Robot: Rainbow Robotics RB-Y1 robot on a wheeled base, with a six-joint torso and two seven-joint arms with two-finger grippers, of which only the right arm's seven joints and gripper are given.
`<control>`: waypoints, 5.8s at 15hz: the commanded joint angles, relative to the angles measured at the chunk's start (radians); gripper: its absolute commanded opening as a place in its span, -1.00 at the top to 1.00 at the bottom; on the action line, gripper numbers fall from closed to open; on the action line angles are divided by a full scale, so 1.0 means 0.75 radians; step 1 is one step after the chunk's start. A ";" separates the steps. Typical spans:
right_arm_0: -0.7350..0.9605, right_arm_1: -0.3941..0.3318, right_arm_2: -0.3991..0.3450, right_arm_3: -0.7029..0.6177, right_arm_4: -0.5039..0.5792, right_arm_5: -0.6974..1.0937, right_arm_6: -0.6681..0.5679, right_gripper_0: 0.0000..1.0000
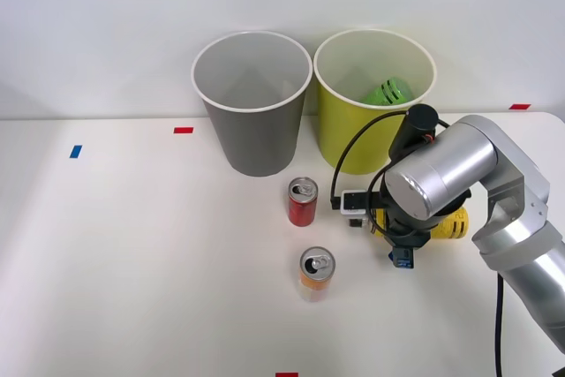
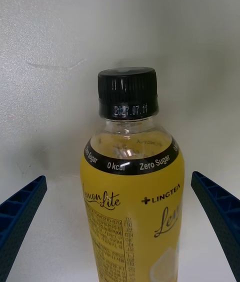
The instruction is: Put cans in the gray bin, plastic bottles in the light green bin
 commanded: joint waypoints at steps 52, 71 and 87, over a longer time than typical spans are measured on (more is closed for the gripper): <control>0.134 0.034 -0.755 -0.445 -1.221 -1.256 -0.636 1.00; 0.027 -0.336 -0.346 0.017 -1.381 -1.886 -0.646 -1.00; 0.915 -0.549 -0.538 -0.803 -1.365 -2.242 -0.584 -1.00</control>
